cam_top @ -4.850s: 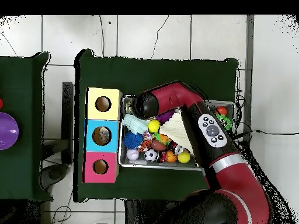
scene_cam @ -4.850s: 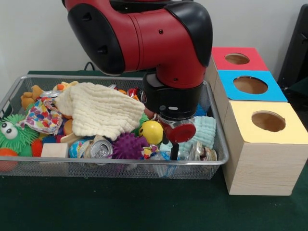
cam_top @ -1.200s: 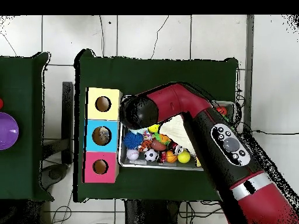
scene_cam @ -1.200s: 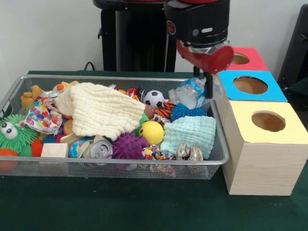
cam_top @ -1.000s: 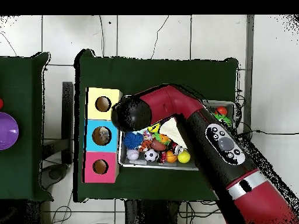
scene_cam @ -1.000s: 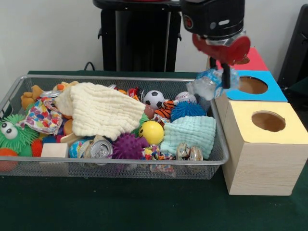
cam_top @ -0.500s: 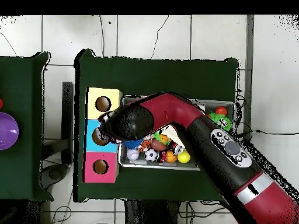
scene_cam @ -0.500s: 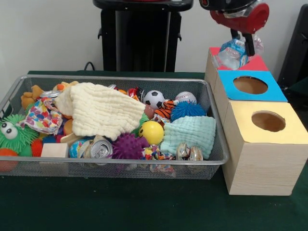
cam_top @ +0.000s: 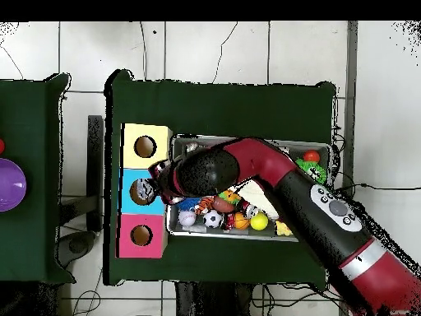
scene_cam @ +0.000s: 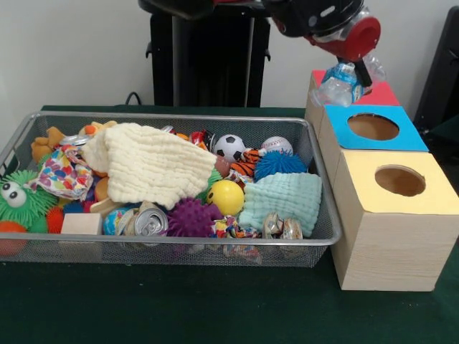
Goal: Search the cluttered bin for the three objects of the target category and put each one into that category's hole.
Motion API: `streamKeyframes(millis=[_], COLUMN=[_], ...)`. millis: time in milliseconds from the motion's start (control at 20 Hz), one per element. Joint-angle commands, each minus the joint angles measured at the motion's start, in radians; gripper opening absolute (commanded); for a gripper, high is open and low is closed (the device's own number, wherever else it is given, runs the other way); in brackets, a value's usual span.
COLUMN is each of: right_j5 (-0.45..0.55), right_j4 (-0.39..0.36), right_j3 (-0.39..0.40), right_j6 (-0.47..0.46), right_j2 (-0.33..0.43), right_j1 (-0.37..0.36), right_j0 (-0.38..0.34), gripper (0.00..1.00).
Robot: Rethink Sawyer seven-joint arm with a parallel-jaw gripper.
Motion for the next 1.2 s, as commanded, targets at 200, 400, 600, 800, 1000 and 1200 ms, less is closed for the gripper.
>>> streamKeyframes(millis=[200, 400, 600, 800, 1000, 1200], right_j5=[-0.011, -0.004, 0.000, -0.008, -0.025, -0.044], right_j4=[-0.080, -0.078, -0.077, -0.080, -0.090, -0.126], right_j3=[-0.056, -0.060, -0.054, -0.053, -0.068, -0.087], right_j6=[-0.350, -0.353, -0.341, -0.320, -0.329, -0.341], right_j2=[0.046, 0.065, 0.087, 0.112, 0.132, 0.134], right_j1=[0.305, 0.367, 0.392, 0.407, 0.437, 0.452], right_j0=[-0.064, -0.082, -0.089, -0.087, -0.085, -0.079], gripper=[0.00, 0.00, 0.00, 0.00, 0.00, 0.00])
